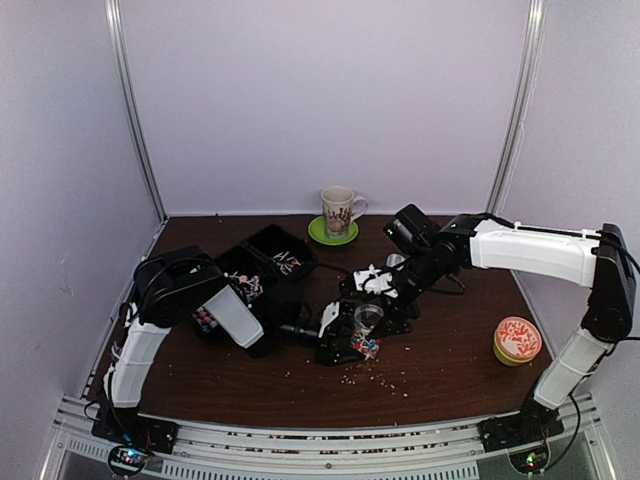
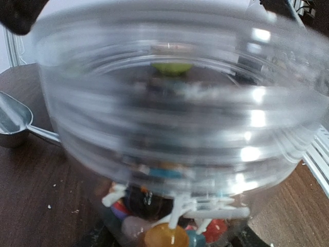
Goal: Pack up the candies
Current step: Screw the box lid onto the packing bottle.
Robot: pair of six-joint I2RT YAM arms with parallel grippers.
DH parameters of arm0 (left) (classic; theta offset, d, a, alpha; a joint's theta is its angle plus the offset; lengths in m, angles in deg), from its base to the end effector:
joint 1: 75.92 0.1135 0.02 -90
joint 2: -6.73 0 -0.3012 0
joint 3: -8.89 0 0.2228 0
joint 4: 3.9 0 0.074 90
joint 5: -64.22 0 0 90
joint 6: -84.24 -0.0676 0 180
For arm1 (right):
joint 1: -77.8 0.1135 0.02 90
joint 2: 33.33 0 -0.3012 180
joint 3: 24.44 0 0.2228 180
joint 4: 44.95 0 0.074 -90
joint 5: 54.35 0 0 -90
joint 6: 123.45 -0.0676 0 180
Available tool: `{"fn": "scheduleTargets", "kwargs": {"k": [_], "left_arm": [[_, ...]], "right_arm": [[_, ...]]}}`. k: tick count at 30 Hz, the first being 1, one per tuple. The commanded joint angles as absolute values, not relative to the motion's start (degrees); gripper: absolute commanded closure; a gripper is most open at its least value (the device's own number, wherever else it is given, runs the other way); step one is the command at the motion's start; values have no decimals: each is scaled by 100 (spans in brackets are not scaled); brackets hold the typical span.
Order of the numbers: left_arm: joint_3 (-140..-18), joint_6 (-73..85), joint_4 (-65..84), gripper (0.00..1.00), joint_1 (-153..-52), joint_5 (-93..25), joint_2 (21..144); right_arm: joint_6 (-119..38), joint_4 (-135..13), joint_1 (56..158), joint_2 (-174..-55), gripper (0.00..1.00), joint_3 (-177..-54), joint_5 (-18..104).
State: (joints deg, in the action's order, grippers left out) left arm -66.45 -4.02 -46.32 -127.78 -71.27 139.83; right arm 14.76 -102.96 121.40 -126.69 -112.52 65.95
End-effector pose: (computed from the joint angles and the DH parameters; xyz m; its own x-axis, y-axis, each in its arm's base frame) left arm 0.2472 -0.3929 0.1129 -0.1929 0.2112 -0.9582 0.9707 -0.1016 -0.2179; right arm 0.2075 0.2447 0.2754 0.1353 -0.7601 -0.6356 -0.9885 -0.1469 -0.0348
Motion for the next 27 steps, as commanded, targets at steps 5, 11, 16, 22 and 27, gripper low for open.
{"fn": "scheduleTargets", "kwargs": {"k": [5,11,16,22,27], "left_arm": [[-6760,-446,-4564,81,-12804,-7246,14102],[-6755,-443,-4555,82,-12806,-7211,14091],[-6758,-435,-4554,82,-12810,-7148,14089],[-6726,-381,-4607,82,-12805,-6893,14094],[-6703,-307,-4628,82,-12809,-6500,14102]], "right_arm": [[1372,-10326,12046,-12814,14,-11450,6808],[1340,-10329,12026,-12866,16,-11477,6767],[1189,-10340,12009,-12932,21,-11523,6764],[981,-10342,11965,-13000,32,-11593,6760],[784,-10320,11956,-13037,37,-11586,6773]]}}
